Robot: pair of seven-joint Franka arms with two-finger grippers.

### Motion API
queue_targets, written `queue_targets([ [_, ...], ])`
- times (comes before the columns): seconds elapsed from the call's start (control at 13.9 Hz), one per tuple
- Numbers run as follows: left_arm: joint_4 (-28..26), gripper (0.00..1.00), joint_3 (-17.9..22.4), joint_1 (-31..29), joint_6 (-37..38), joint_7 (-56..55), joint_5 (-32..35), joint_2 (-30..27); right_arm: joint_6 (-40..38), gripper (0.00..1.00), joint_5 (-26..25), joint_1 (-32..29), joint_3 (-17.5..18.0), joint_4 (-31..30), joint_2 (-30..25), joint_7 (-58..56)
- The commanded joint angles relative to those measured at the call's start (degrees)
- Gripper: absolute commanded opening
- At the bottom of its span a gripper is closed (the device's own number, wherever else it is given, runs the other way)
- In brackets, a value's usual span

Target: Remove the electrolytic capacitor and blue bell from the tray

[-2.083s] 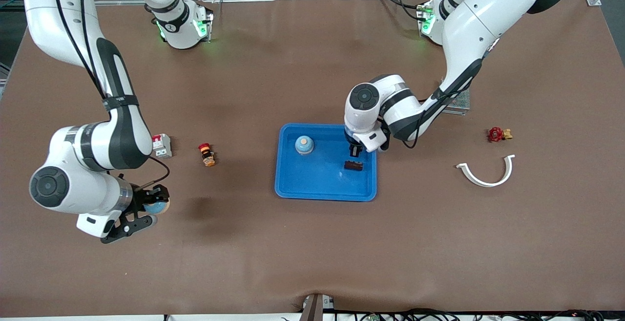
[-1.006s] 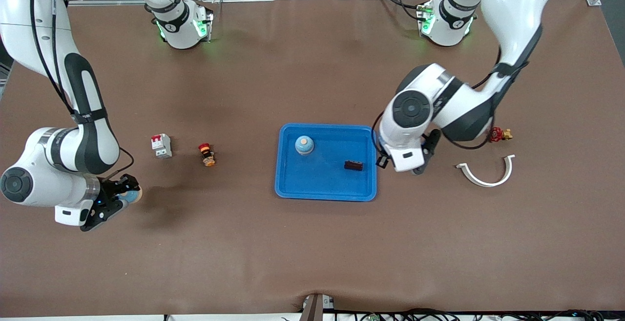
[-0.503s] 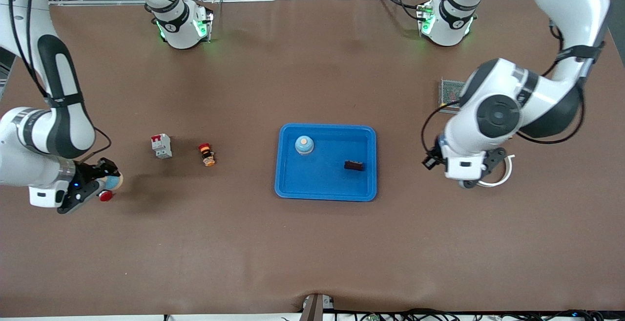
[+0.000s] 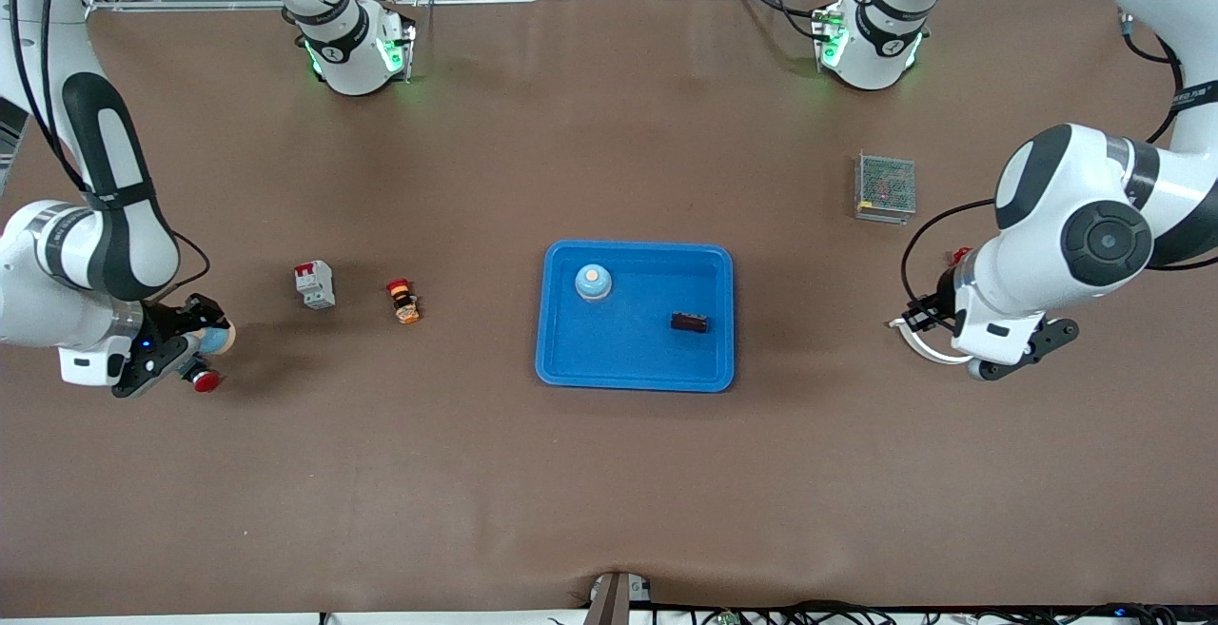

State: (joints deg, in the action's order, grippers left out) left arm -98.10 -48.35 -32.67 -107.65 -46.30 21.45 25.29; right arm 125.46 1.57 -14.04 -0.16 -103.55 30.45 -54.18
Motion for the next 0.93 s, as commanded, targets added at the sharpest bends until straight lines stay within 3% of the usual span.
queue_targets([
  [0.0, -12.5, 0.0, -3.4, -8.1, -8.9, 5.2, -0.4, -9.1, 2.4, 0.42, 0.8, -1.0, 0.8, -5.9, -4.0, -1.0],
  [0.29, -20.5, 0.0, -13.4, -21.7, -14.0, 10.9, -0.4, -11.3, 5.2, 0.42, 0.8, -1.3, 0.8, -9.6, -5.7, -1.0],
  [0.57, -29.4, 0.0, -27.6, -39.5, -22.5, 14.2, -0.3, -12.3, 8.2, 0.42, 0.8, -1.5, 0.9, -11.7, -5.6, -1.0],
  [0.72, -31.4, 0.0, -30.4, -43.7, -24.4, 16.1, -0.3, -12.2, 9.4, 0.42, 0.9, -1.7, 0.9, -12.5, -5.6, -1.0],
  [0.86, -31.4, 0.0, -30.5, -44.0, -25.0, 16.7, -0.3, -12.0, 10.8, 0.42, 0.9, -1.8, 0.9, -13.3, -5.5, -1.0],
])
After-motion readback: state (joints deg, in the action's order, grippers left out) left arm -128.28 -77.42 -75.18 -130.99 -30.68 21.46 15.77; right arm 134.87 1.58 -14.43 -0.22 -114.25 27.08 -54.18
